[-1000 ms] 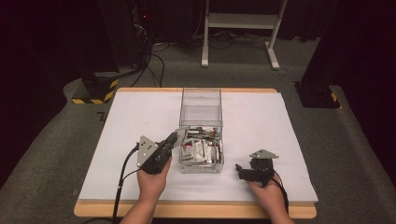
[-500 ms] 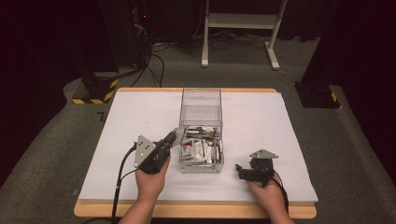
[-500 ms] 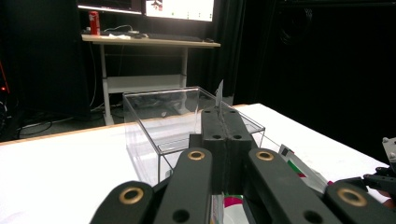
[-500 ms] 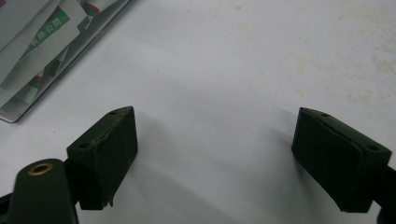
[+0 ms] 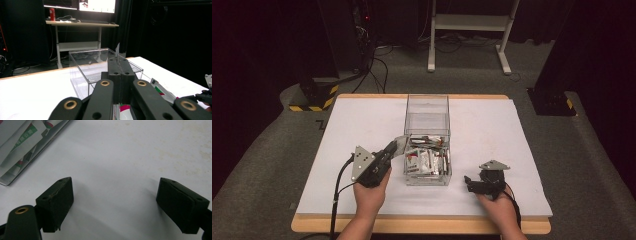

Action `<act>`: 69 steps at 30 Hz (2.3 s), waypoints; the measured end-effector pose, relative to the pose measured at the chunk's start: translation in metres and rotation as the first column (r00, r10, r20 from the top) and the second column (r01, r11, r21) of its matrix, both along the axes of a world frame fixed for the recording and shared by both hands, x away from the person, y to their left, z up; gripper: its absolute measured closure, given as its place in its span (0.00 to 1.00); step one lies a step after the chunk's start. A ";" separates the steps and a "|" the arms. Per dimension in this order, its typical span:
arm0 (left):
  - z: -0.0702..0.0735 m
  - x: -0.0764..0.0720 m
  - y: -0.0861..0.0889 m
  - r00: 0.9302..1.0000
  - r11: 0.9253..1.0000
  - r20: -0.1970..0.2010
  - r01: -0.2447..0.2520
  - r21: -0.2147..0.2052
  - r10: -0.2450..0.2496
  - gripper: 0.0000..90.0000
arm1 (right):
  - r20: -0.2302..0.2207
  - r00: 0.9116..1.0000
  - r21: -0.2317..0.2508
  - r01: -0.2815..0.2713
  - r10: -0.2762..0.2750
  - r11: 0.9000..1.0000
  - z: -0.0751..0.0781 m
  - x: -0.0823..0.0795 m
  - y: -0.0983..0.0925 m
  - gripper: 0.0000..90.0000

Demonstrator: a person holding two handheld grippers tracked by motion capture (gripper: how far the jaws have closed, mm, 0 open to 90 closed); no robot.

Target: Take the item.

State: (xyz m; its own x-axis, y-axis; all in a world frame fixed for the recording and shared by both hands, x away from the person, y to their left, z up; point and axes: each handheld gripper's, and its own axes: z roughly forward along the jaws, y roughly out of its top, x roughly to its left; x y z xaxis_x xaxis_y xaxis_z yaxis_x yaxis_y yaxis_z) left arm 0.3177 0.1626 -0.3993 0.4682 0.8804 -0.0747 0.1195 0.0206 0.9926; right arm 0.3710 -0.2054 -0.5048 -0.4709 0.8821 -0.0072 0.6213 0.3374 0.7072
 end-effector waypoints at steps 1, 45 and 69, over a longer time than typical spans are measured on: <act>0.000 0.000 0.000 1.000 1.000 0.001 -0.001 -0.002 0.001 1.00 | 0.000 1.000 0.000 0.000 0.000 1.000 0.000 0.000 0.000 0.16; -0.009 0.011 0.049 0.993 0.992 -0.015 -0.118 0.041 0.118 1.00 | 0.000 1.000 0.001 0.000 0.000 1.000 0.000 0.000 0.000 0.16; -0.034 0.038 0.074 0.981 0.981 -0.061 -0.180 0.066 0.184 1.00 | -0.001 1.000 0.001 0.000 0.000 1.000 0.000 0.000 0.000 0.16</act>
State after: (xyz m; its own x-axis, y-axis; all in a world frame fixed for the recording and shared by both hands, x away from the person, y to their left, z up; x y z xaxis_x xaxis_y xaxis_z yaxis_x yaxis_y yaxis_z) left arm 0.3559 0.2370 -0.4329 0.2956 0.9543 -0.0448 0.1847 -0.0111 0.9827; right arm 0.3710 -0.2055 -0.5048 -0.4706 0.8823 -0.0061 0.6218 0.3365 0.7071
